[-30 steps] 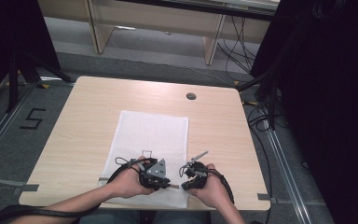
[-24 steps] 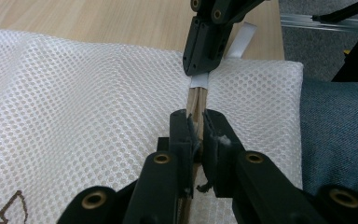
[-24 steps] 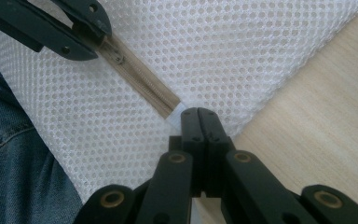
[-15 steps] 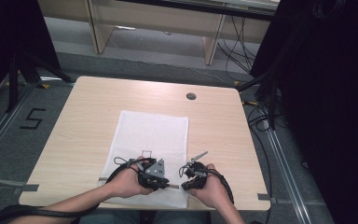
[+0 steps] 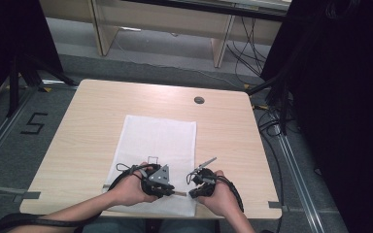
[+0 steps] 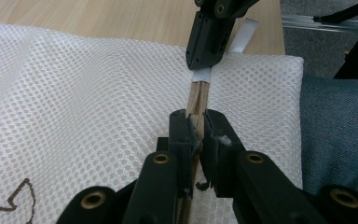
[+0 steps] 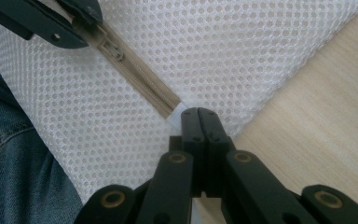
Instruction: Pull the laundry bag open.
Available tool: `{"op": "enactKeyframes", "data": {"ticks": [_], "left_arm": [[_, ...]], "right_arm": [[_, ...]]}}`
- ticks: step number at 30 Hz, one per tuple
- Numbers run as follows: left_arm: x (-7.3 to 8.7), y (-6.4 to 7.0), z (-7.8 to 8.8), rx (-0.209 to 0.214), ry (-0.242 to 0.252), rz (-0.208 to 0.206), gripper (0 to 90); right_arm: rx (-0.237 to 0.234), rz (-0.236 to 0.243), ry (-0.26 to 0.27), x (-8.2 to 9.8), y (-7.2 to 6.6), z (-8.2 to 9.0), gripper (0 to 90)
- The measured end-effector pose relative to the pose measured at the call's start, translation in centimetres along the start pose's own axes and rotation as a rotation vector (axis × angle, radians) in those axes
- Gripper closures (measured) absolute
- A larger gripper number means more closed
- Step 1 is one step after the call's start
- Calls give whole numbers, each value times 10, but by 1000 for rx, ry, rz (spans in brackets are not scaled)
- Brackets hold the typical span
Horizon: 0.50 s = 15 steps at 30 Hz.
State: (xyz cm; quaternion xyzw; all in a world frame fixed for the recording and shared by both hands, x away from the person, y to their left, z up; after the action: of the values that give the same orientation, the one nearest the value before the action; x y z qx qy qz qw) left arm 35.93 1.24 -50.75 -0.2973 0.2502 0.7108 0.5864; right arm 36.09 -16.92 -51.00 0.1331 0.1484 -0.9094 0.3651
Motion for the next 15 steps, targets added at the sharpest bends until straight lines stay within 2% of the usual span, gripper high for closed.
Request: {"op": "enactKeyframes", "data": {"ticks": [2,3,4,7,9,14,15], "left_arm": [[0,0,1,-4,-1,-6,817],[1,0,1,0,-5,5,817],[2,0,3,-6,-9,-8,818],[3,-1,5,3,9,19,818],[3,0,4,-1,9,16,818],[3,-1,5,3,14,17,817],[3,-1,5,5,12,16,817]], "right_arm": [[0,-1,-1,0,0,0,900],[0,-2,1,0,0,0,900],[1,2,0,0,0,0,900],[-1,-1,1,0,0,0,900],[0,-17,-10,0,0,0,900],[-3,-3,-4,0,1,0,900],[-1,-14,-7,0,0,0,900]]}}
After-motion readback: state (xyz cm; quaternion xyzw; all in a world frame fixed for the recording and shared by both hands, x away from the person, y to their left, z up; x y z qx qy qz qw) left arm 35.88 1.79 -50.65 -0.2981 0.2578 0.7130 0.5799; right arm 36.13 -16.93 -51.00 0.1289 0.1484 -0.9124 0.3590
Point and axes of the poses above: each handheld gripper's, and its own axes: z roughly backward along the jaws, x roughly out of its underside, y roughly to its right, the point moved 3 cm from there along -z, roughly forward along the jaws
